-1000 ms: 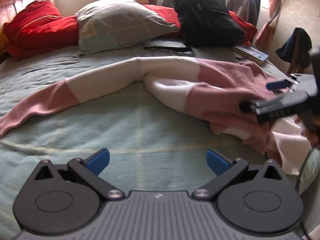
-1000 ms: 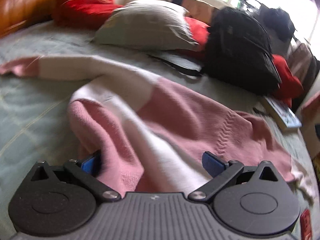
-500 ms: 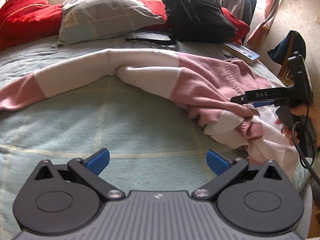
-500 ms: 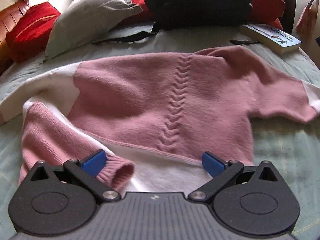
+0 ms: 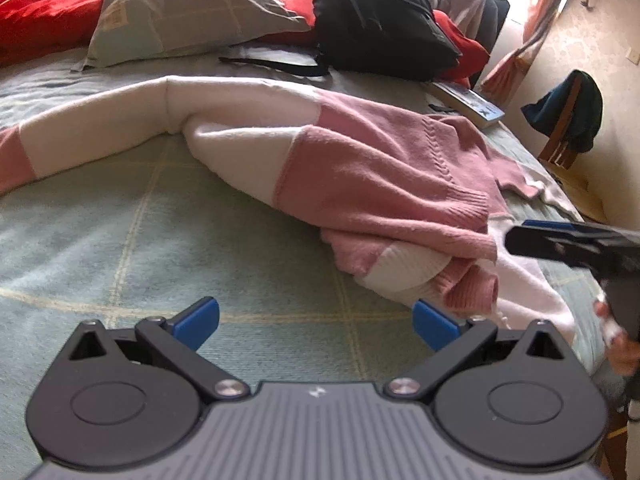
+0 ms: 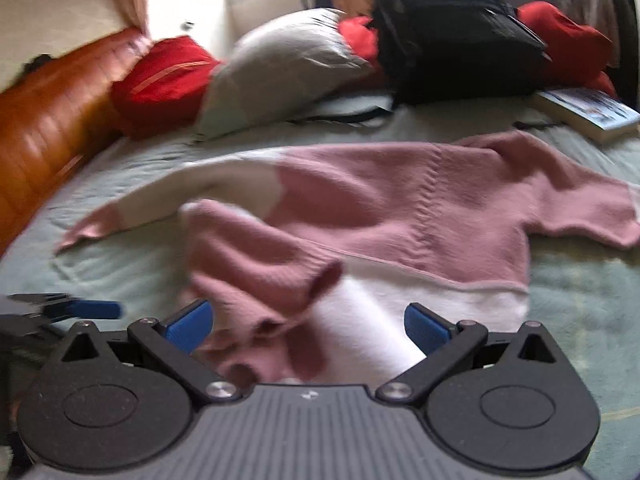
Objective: Fold clothes
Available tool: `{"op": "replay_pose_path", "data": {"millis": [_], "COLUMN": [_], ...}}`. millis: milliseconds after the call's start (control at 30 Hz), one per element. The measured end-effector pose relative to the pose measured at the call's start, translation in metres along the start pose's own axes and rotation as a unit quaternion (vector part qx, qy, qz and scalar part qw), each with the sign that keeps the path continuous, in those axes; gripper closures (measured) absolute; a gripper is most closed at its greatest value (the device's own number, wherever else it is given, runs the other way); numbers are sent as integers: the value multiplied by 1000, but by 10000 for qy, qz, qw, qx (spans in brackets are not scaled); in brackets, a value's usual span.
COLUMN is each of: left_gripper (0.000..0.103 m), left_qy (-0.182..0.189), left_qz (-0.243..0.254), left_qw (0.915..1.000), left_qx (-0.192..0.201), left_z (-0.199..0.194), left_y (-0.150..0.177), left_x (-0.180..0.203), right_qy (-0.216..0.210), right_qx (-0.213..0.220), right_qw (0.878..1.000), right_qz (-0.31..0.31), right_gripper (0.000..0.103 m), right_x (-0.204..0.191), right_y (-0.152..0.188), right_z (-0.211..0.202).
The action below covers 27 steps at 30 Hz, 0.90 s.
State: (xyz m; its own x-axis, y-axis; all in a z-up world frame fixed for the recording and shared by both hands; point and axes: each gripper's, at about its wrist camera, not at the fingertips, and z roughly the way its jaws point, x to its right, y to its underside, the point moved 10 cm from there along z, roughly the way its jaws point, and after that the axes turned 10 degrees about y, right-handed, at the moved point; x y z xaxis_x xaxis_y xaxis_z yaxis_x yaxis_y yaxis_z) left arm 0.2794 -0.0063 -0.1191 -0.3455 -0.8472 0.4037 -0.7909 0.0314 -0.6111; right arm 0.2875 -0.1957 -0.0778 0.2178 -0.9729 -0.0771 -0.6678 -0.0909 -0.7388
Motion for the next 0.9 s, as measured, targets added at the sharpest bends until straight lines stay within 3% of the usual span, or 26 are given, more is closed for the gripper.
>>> {"op": "replay_pose_path", "data": {"millis": [167, 300, 367, 500, 667, 800, 900], "left_gripper": [1, 1, 1, 1, 1, 1, 1], "left_qy": [63, 3, -133, -18, 241, 674, 925], "left_qz": [-648, -1139, -1190, -1239, -1299, -1447, -1500], "left_qw": [9976, 9926, 9919, 9913, 9899, 9856, 9827], "left_qx": [237, 432, 423, 434, 520, 550, 567], "left_z": [-4, -8, -8, -9, -7, -1, 4], "left_y": [2, 3, 5, 4, -2, -9, -17], "left_x": [-16, -34, -39, -40, -37, -28, -20], "right_qy": [-247, -389, -184, 381, 774, 1092, 1035], "right_qx": [465, 475, 428, 256, 219, 319, 337], "right_qw": [9965, 9889, 9842, 9762, 9790, 9876, 9918], "right_qz": [-644, -1350, -1709, -2121, -1875, -1079, -673], "right_gripper": [0, 1, 2, 6, 7, 6, 6], "right_x": [-34, -67, -77, -77, -46, -6, 14], "right_y": [-8, -9, -6, -3, -10, -22, -20], "right_z": [-18, -5, 9, 37, 45, 40, 29]}}
